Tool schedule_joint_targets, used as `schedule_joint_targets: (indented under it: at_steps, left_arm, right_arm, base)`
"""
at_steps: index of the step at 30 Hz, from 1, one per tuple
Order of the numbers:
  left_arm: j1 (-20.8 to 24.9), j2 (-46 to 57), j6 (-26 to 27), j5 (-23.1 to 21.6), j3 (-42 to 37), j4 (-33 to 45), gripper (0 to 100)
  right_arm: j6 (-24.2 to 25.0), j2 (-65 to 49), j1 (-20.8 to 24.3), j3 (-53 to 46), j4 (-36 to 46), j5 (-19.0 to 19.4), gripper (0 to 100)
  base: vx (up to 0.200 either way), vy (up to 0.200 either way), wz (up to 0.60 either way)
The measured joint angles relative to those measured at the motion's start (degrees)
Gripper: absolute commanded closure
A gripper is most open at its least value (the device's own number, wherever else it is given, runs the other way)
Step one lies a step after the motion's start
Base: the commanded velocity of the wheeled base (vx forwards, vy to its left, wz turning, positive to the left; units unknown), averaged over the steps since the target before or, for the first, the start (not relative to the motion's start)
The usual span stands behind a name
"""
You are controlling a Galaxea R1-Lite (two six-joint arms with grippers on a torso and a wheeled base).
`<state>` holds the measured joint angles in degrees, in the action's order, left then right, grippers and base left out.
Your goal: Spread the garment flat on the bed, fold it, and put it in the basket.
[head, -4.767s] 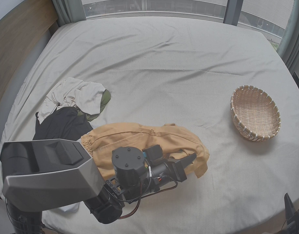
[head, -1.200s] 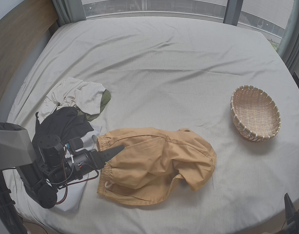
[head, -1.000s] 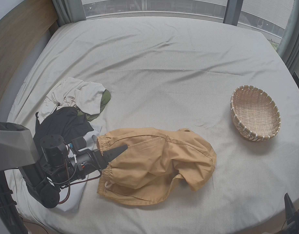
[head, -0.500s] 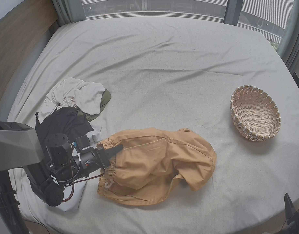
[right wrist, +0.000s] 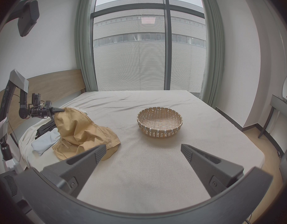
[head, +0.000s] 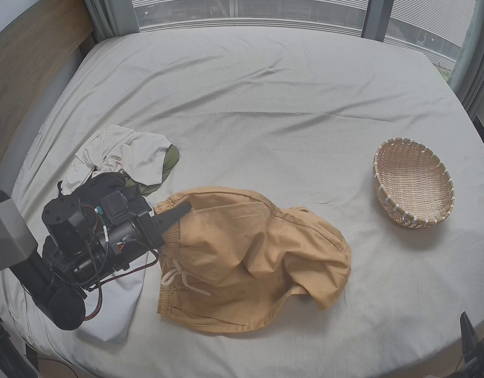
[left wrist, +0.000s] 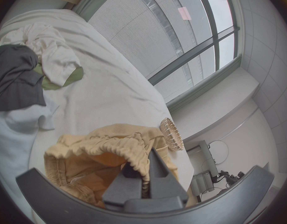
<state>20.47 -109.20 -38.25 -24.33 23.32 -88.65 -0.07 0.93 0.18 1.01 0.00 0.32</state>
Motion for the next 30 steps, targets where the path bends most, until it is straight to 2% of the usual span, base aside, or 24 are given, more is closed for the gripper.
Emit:
schedule_joint_targets:
  at_steps: [12,20,26,30]
  left_arm:
    - [1.50,2.28,0.40,0.83,-0.11,-0.04,100]
    - [1.72,2.69,0.51,0.94,-0.56,-0.06,100]
    - [1.68,2.91,0.55,0.99,-1.24,-0.04,100]
    - [1.58,3.00,0.55,1.01,-1.37,-0.02,100]
  right_arm:
    - [0.05,0.00,-0.05,0.20,-2.13,-0.07,0]
    - [0.61,3.17,0.15,10.18,-1.63,1.29,0]
    - [3.19,13.96,4.80,14.60,-2.11,4.85,0]
    - [9.73,23.63,9.31,16.32,-6.92,6.88,0]
  base:
    - [0.000,0.000,0.00]
    - [0.000,0.000,0.00]
    - [0.000,0.000,0.00]
    - [0.000,0.000,0.00]
